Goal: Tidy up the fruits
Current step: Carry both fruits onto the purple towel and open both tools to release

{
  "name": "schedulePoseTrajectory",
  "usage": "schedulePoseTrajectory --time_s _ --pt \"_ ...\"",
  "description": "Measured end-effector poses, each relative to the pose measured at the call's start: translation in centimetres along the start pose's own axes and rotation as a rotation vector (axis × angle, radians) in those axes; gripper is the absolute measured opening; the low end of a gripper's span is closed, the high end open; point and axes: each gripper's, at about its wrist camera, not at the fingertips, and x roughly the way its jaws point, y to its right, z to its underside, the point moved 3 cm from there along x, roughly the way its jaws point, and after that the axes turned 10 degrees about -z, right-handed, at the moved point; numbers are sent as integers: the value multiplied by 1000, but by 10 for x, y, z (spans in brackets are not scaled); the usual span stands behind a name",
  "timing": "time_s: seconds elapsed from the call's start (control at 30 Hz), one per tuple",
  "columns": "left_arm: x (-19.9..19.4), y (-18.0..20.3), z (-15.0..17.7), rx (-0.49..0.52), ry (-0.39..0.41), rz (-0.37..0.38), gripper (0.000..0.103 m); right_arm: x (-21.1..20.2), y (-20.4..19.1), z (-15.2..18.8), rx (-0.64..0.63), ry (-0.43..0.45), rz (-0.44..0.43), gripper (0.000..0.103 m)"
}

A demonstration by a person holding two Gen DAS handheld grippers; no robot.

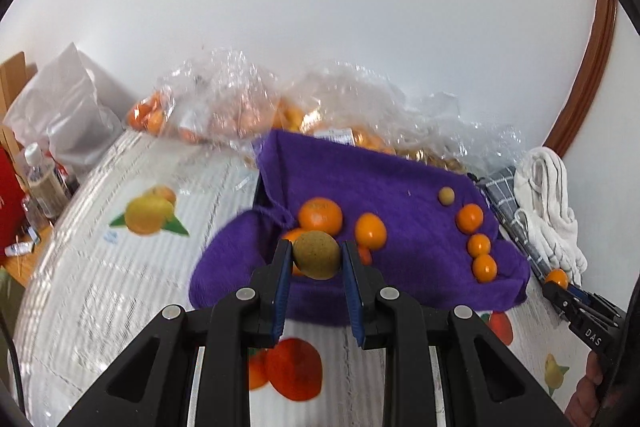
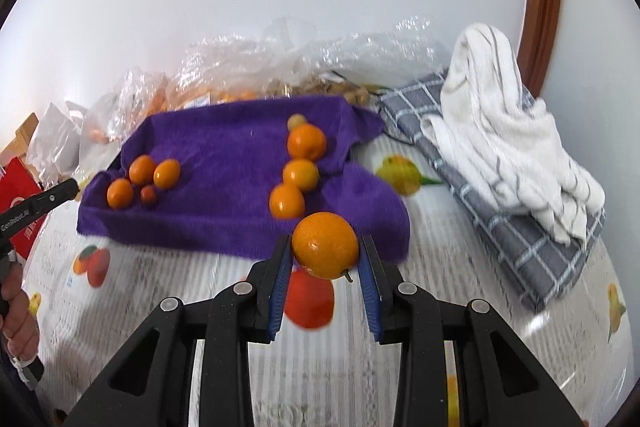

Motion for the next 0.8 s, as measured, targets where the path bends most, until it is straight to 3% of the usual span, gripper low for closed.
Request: schedulePoseTrajectory --time_s 0.27,0.8 --pt "10 14 -25 26 30 -12 24 21 -2 -27 -6 17 -11 33" --pt "47 17 -29 51 -45 -21 24 79 -7 -44 -30 -28 -57 33"
